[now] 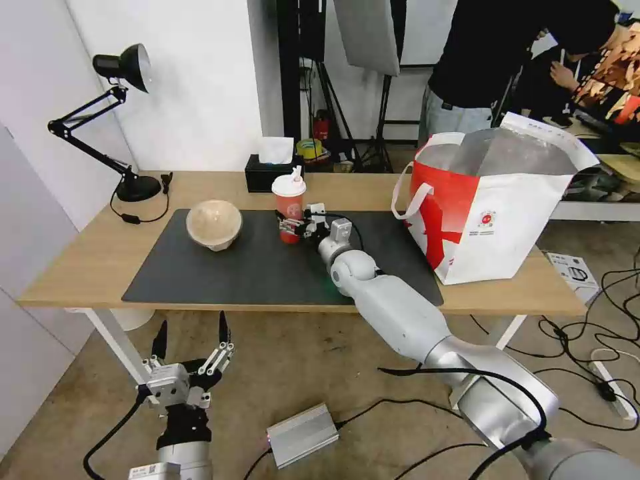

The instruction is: Pick up the trash from the table and place it into the takeout bag.

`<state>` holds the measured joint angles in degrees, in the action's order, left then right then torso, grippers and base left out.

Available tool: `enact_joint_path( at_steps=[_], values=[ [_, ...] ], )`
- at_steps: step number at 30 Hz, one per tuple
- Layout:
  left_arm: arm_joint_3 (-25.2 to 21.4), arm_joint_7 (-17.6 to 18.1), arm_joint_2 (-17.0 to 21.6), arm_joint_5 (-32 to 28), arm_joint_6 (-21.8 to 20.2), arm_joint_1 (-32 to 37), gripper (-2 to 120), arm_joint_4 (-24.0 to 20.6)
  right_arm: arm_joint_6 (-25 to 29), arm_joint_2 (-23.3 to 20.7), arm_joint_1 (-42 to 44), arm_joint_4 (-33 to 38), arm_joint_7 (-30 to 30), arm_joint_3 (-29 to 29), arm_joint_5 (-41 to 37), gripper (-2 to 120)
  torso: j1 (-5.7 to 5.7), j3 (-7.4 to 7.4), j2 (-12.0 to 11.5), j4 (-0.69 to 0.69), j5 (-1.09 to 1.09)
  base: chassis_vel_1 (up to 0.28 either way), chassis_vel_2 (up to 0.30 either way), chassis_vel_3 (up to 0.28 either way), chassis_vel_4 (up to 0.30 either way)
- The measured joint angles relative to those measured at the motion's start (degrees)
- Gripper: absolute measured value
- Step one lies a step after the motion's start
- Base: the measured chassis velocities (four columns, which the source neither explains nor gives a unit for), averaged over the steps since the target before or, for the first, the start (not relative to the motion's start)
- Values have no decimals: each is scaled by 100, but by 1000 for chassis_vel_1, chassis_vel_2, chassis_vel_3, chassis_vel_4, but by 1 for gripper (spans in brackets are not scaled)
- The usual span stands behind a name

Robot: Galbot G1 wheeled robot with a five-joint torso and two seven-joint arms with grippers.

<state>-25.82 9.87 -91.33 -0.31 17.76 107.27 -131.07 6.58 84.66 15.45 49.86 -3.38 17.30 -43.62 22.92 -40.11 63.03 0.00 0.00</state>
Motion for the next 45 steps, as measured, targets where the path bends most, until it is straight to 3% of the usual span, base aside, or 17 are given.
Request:
enact_joint_path(
  at_steps=[19, 30, 35, 41, 45],
  values=[
    [26, -2, 0, 6, 68, 17, 100, 34, 134, 348, -261, -604, -491, -137, 40, 98, 0, 0, 0, 1, 0, 0, 0, 0, 0],
    [29, -5, 2, 17, 95, 30, 100, 48, 149, 275, -106, -407, -529, -128, 36, 54, 0, 1, 0, 0, 0, 0, 0, 0, 0],
    [34, -8, 2, 37, 103, 48, 100, 41, 150, 199, -40, -275, -509, -120, 35, 43, 0, 1, 0, 0, 0, 0, 0, 0, 0],
    [34, -10, 2, 99, 121, 112, 100, -6, 112, 24, 69, -10, -444, -107, 13, 17, 0, 1, 0, 0, 0, 0, 0, 0, 0],
    [30, -10, 0, 129, 125, 142, 100, -37, 26, -178, 173, 322, -353, -96, -3, 10, 0, 0, 0, 0, 0, 0, 0, 0, 0]
  ],
)
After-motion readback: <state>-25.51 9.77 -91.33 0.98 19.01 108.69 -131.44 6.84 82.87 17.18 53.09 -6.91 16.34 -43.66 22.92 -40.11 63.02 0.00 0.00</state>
